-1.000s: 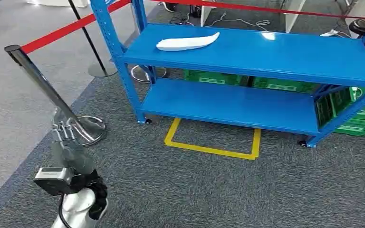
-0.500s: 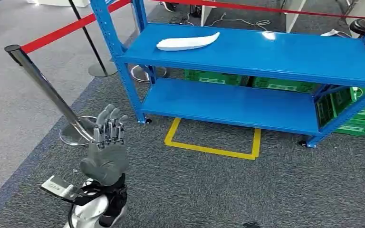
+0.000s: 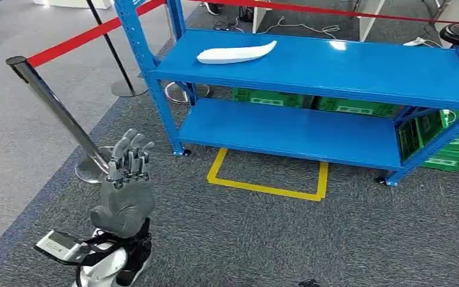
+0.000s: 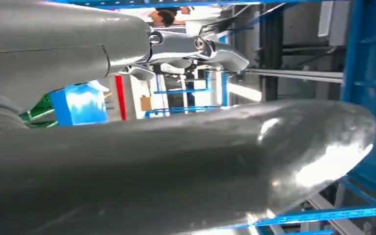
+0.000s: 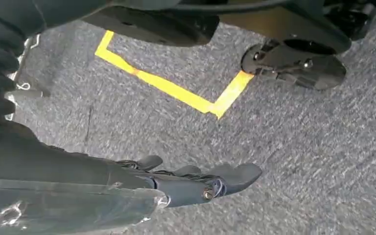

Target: Take the parts from the cabinet and place them on the table.

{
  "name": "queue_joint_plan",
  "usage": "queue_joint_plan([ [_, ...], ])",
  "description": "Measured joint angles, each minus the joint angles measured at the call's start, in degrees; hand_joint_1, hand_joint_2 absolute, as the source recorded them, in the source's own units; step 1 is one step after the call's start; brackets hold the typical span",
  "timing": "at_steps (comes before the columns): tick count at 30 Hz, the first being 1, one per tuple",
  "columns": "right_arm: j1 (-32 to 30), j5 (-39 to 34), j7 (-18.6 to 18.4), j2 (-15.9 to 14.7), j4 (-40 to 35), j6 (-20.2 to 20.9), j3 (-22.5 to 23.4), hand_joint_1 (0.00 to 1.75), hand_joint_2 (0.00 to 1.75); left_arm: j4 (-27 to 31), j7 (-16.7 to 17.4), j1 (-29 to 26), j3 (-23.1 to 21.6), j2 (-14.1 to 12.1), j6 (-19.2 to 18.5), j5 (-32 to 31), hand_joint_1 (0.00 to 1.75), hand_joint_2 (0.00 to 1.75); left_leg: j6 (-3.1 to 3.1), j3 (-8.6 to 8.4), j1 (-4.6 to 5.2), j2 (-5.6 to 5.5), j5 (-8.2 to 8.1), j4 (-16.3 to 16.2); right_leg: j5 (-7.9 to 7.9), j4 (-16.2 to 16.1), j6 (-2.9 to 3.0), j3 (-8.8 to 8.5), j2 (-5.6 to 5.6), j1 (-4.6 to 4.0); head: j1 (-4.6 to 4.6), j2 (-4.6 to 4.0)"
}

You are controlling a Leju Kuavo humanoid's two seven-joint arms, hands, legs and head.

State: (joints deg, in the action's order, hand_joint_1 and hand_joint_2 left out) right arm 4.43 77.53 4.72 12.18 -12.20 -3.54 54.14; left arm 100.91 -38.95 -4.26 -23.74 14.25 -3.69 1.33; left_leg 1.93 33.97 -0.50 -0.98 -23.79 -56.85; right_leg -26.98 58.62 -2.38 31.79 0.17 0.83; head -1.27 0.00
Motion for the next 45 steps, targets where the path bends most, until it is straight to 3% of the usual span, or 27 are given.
queue_joint_plan([
  [5, 0.06, 0.66, -0.92, 0.0, 0.0, -2.65, -0.5, 0.0, 1.75, 0.92, 0.0, -0.14, 0.0, -0.02, 0.68, 0.22, 0.0, 0.0, -1.1, 0.19, 0.34, 0.0, -0.4, -0.41, 0.22, -0.53, -0.75, -0.14, 0.07, 0.43, -0.04, 0.0],
  [6, 0.09, 0.59, -1.27, 0.0, 0.0, -3.2, -0.52, 0.0, 0.0, 1.14, 0.0, -0.19, -0.02, 0.0, 0.92, 0.22, 0.0, 0.0, -1.41, 0.07, 0.39, 0.0, -0.2, 0.11, 0.38, -1.05, -1.05, -0.38, 0.07, 0.4, -0.11, 0.0],
  [7, 0.07, 0.35, -1.64, 0.0, 0.0, -3.78, -0.52, 0.0, 0.0, 1.33, 0.0, -0.44, -0.17, 0.13, 1.16, 0.07, 0.0, 0.0, -1.74, -0.85, -0.35, 0.08, 0.64, 1.68, 0.25, -0.95, -1.12, -0.28, 0.01, 0.33, 0.0, 0.0],
  [8, 0.04, 0.18, -1.84, -0.02, 0.0, -4.18, -0.52, 0.0, 0.0, 1.35, 0.0, -0.47, -0.39, 0.17, 1.05, 0.17, 0.0, 0.0, -1.8, -1.3, -0.28, 0.16, 0.76, 2.23, -0.49, -0.02, -1.27, -0.08, 0.01, 0.3, 0.04, 0.0],
  [11, 0.06, 0.09, -3.63, -0.05, 0.0, -5.68, -0.52, 0.0, 0.0, 0.94, 0.0, -0.75, -0.04, 0.15, -0.22, 2.4, 0.0, 0.0, -2.08, -1.29, -0.3, 0.2, 0.7, 2.24, -6.54, 12.39, -1.8, 6.12, 0.05, 0.4, 0.18, 0.0],
  [12, -0.09, 0.09, -3.82, -0.07, 0.0, -5.97, -0.52, 0.0, 0.0, 0.76, 0.0, -0.93, 0.02, 0.15, -0.26, 2.62, 0.0, 0.0, -2.06, -1.29, -0.32, 0.19, 0.63, 2.21, -7.38, 15.82, -2.06, 8.02, 0.04, 0.41, 0.24, 0.0],
  [13, -0.19, 0.11, -4.04, -0.07, 0.0, -6.12, -0.52, 0.0, 0.0, 0.59, 0.0, -1.13, 0.09, 0.15, -0.28, 2.71, 0.0, 0.0, -1.88, -1.36, -0.44, 0.16, 0.52, 2.16, -6.47, 16.04, -2.25, 8.48, 0.03, 0.51, 0.24, 0.0],
  [14, -0.2, 0.11, -4.13, -0.09, 0.0, -6.19, -0.52, 0.0, 0.0, 0.48, 0.0, -1.24, 0.18, 0.15, -0.28, 2.73, 0.0, 0.0, -1.65, -1.43, -0.61, 0.06, 0.37, 1.99, -4.46, 13.66, -2.48, 7.58, 0.02, 0.63, 0.26, 0.0],
  [16, -0.12, 0.11, -4.18, -0.15, 0.0, -6.3, -0.52, 0.0, 0.0, 0.31, 0.0, -1.31, 0.42, 0.17, -0.33, 2.8, 0.0, 0.0, -0.66, -1.44, -1.2, -0.02, -0.32, 1.03, 0.99, 3.68, -3.09, 2.96, -0.01, 1.11, 0.28, 0.0],
  [17, -0.1, 0.13, -4.18, -0.13, 0.02, -6.3, -0.52, 0.0, 0.0, 0.28, 0.0, -1.33, 0.44, 0.17, -0.33, 2.82, 0.0, 0.0, 0.02, -1.31, -1.15, -0.02, -0.8, 0.34, 0.83, 0.59, -3.69, 1.44, 0.22, 1.37, 0.31, 0.0],
  [18, -0.03, 0.15, -4.2, 0.11, 0.13, -6.32, -0.55, 0.0, 0.0, 0.26, 0.0, -1.33, 0.46, 0.17, -0.33, 2.86, 0.0, 0.0, 0.54, -0.95, -0.93, -0.08, -1.17, -0.31, 0.63, 0.61, -2.52, 1.3, 1.06, 1.19, 0.77, 0.0],
  [19, -0.04, 0.37, -4.59, 0.0, 0.13, -6.56, -0.55, 0.0, 0.0, 0.26, 0.0, -1.35, 0.5, 0.15, -0.39, 2.86, 0.0, 0.0, 0.74, -0.89, -0.77, -0.09, -0.92, -0.17, 0.58, 1.06, -1.4, 1.65, 0.99, 1.14, 0.37, 0.0],
  [21, -0.13, 1.38, -6.35, -0.05, 0.13, -8.01, -0.61, 0.0, 0.0, 0.17, 0.0, -1.37, 0.52, 0.15, -0.48, 2.86, 0.0, 0.0, 1.09, -1.0, -1.03, -0.13, -0.66, 0.15, 0.52, 1.45, -0.55, 1.94, 1.02, 0.77, 0.09, 0.0],
  [23, -0.12, 2.59, -9.26, -0.05, 0.13, -9.62, -0.96, 0.0, 0.0, 0.13, 0.0, -1.36, 0.48, 0.15, -0.5, 2.97, 0.0, 0.0, 1.39, -0.75, -1.16, 0.15, -1.7, -0.67, 0.73, 1.28, 0.39, 1.87, 0.97, 0.91, -0.04, 0.0],
  [26, -0.14, 4.26, -14.68, -0.05, 0.13, -13.07, -1.66, 0.0, 0.0, -0.04, 0.0, -1.31, 0.29, 0.13, 0.0, 3.27, 0.0, 0.0, 1.45, 5.39, -0.93, 0.24, -8.21, -13.25, 0.68, 1.28, 0.93, 2.03, 0.61, 0.75, -0.31, 0.0],
  [27, -0.18, 4.24, -15.46, -0.07, 0.13, -13.54, -1.77, 0.0, 0.0, -0.13, 0.0, -1.3, 0.2, 0.07, 0.09, 3.43, 0.0, 0.0, 1.35, 7.39, -0.92, 0.24, -9.4, -17.18, 0.65, 1.28, 0.98, 2.04, 0.49, 0.61, -0.33, 0.0],
  [28, -0.17, 4.18, -16.29, -0.09, 0.13, -13.91, -1.79, 0.0, 0.0, -0.26, 0.0, -1.3, 0.13, 0.07, 0.2, 4.05, 0.0, 0.0, 1.19, 8.13, -0.92, 0.24, -9.09, -18.31, 0.62, 1.28, 1.02, 2.03, 0.46, 0.56, -0.28, 0.0],
  [30, -0.04, 3.02, -18.85, -0.09, 0.13, -14.43, -1.77, 0.0, 0.0, -0.79, 0.0, -1.19, -0.22, 0.02, 0.35, 6.08, 0.0, 0.0, 0.67, 6.0, -0.84, 0.24, -5.22, -13.76, 0.59, 1.28, 1.01, 1.89, 0.51, 0.49, -0.33, 0.0],
  [32, 0.01, 2.3, -20.15, -0.09, 0.13, -14.56, -1.68, 0.0, 0.0, -1.33, 0.0, -1.06, -0.66, 0.02, 0.35, 7.1, 0.0, 0.0, -0.17, 1.0, -0.58, 0.36, -0.57, -3.8, 0.49, 1.28, 0.82, 1.72, 0.55, 0.49, -0.39, 0.0],
  [33, 0.03, 2.25, -20.26, -0.09, 0.13, -14.58, -1.66, 0.0, 0.0, -1.51, 0.0, -1.01, -0.79, 0.02, 0.35, 7.37, 0.0, 0.0, -0.28, -0.05, -0.29, 0.45, -1.18, -1.62, 0.34, 1.48, 0.36, 1.91, 0.58, 0.02, -0.35, 0.0],
  [35, 0.05, 2.4, -20.48, -0.09, 0.13, -14.93, -1.64, 0.0, 0.0, -2.01, 0.0, -0.95, -1.07, 0.0, 0.35, 7.69, 0.0, 0.0, -0.07, 0.24, -0.27, 0.32, -1.4, -1.26, 0.58, 1.11, -0.34, 2.08, 0.52, 0.2, -0.22, 0.0],
  [38, 0.15, 2.65, -20.24, -0.07, 0.13, -14.93, -1.64, 0.0, 0.0, -2.58, 0.02, -0.87, -1.22, 0.09, 0.08, 9.62, 0.0, 0.0, -1.21, -0.08, -0.43, 0.35, -0.93, -0.62, 0.32, 1.01, -1.41, 2.0, 0.45, 0.56, -0.24, 0.0],
  [39, 0.17, 2.65, -19.89, -0.07, 0.13, -14.98, -1.64, 0.0, 0.0, -2.73, 0.02, -0.82, -1.33, 0.09, -0.33, 10.03, 0.0, 0.0, -1.53, -0.12, -0.43, 0.36, -1.01, -0.63, -1.15, 3.02, -1.53, 2.94, 0.28, 0.49, 0.04, 0.0],
  [42, 0.11, 3.0, -19.06, -0.09, 0.13, -15.22, -1.64, 0.0, 0.0, -3.17, 0.02, -0.66, -1.97, -0.24, -1.77, 9.0, 0.0, 0.0, -2.01, -0.1, -0.05, 0.37, -1.1, -0.64, -7.18, 16.55, -1.83, 9.39, 0.29, 0.37, 0.31, 0.0],
  [43, 0.09, 3.08, -18.97, -0.09, 0.13, -15.26, -1.64, 0.0, 0.0, -3.28, 0.02, -0.7, -2.01, -0.28, -1.83, 8.46, 0.0, 0.0, -2.06, -0.2, 0.08, 0.36, -1.13, -0.64, -7.29, 18.74, -1.78, 10.56, 0.29, 0.36, 0.28, 0.0],
  [44, 0.06, 3.13, -18.91, -0.09, 0.13, -15.33, -1.64, 0.0, 0.0, -3.43, 0.02, -0.7, -2.01, -0.31, -1.81, 8.15, 0.0, 0.0, -2.1, -0.31, 0.12, 0.35, -1.17, -0.65, -6.15, 17.88, -1.7, 10.27, 0.29, 0.29, 0.26, 0.0],
  [45, 0.07, 3.21, -18.91, -0.09, 0.13, -15.35, -1.64, 0.0, 0.0, -3.59, 0.02, -0.7, -2.03, -0.31, -1.88, 7.98, 0.0, 0.0, -2.12, -0.5, 0.14, 0.31, -1.24, -0.65, -3.64, 14.24, -1.56, 8.58, 0.28, 0.24, 0.31, 0.0],
])
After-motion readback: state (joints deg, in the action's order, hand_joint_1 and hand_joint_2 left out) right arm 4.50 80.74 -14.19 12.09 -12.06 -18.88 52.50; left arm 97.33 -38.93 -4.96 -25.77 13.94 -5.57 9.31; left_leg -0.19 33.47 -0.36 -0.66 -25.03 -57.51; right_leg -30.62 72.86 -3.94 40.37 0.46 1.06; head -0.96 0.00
